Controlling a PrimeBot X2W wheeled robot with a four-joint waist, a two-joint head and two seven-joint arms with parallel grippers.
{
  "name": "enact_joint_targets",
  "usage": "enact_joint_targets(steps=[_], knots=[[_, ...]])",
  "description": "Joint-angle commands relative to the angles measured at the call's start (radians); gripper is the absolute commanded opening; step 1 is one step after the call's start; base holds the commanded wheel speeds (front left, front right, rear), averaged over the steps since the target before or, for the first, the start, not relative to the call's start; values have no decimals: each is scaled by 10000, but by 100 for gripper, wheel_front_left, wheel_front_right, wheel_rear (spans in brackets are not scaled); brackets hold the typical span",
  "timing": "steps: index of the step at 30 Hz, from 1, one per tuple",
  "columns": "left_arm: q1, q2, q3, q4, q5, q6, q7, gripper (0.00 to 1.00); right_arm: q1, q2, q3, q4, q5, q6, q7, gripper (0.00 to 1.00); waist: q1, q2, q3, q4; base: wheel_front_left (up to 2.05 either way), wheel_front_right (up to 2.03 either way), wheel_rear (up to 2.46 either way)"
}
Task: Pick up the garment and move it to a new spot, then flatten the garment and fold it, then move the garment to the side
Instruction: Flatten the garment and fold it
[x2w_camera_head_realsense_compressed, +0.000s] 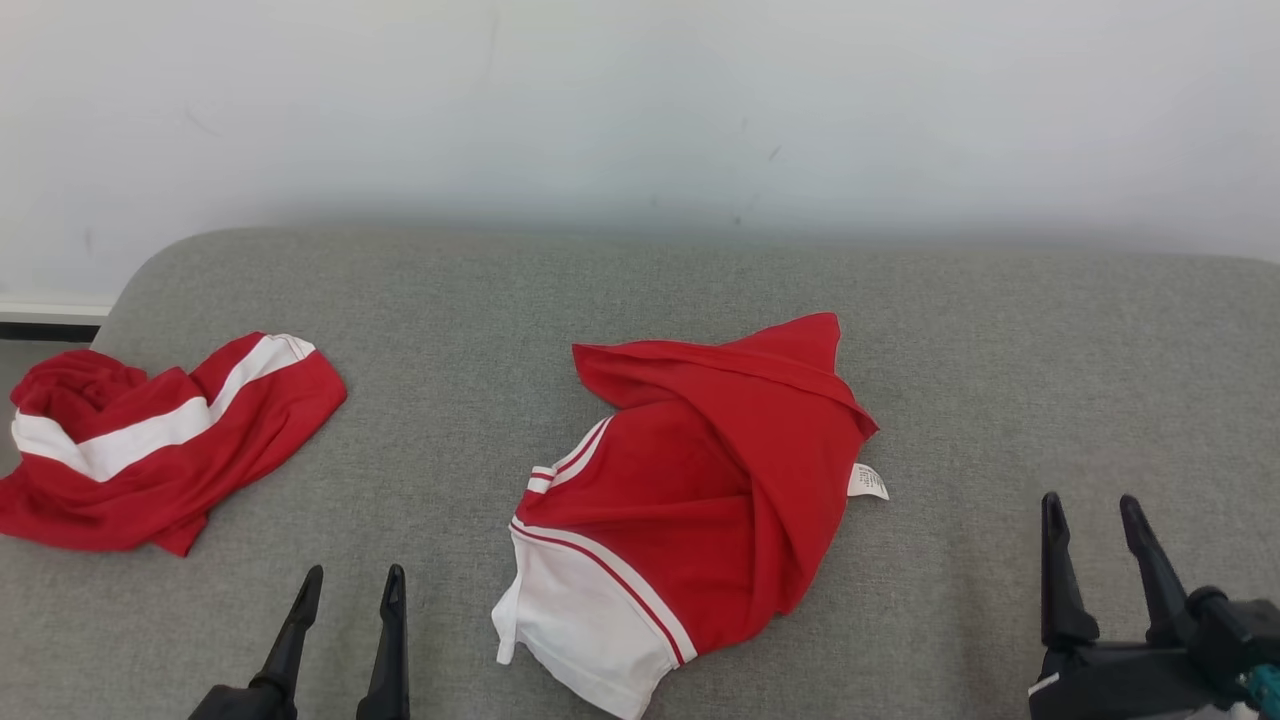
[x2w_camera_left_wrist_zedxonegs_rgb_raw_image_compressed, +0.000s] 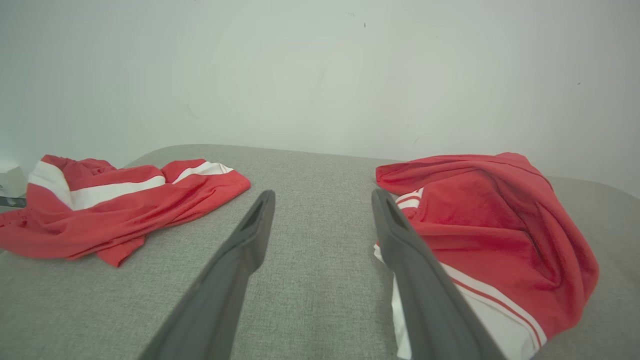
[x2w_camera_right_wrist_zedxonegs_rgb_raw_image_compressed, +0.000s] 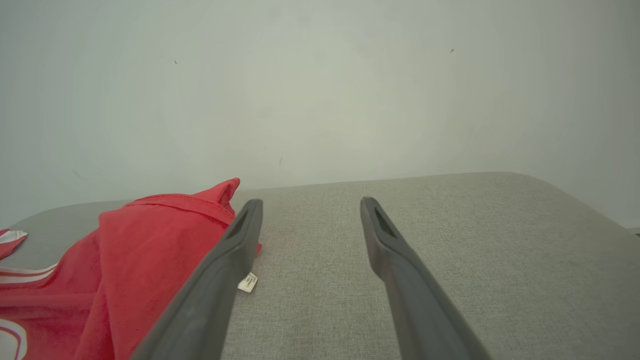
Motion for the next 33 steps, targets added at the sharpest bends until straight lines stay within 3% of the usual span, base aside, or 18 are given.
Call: enact_joint_targets(steps=[1, 6, 16, 26, 33], knots=[[73, 27, 38, -40, 68, 10, -33, 100, 247, 96, -48, -158, -87, -23, -8, 100, 0, 0, -8, -17, 0, 0, 0], [40, 35, 75, -63, 67, 10, -33, 100, 492, 225, 129, -269, -175, -23, -6, 100, 0, 0, 0, -66, 0, 0, 0], [-324, -59, -132, -48, -33, 10, -33, 100, -1148, -647, 816, 580, -230, -23, 461, 100, 0, 0, 382, 407, 0, 0, 0], [-679, -172, -361, -57, -62, 10, -33, 100, -3162, -1461, 1600, 2780, -144, -23, 779, 100, 0, 0, 1196, 1240, 0, 0, 0], [-977, -222, -527, -47, -112, 10, -33, 100, -4087, -1694, 2300, 4570, -30, -23, 774, 100, 0, 0, 1598, 1684, 0, 0, 0]])
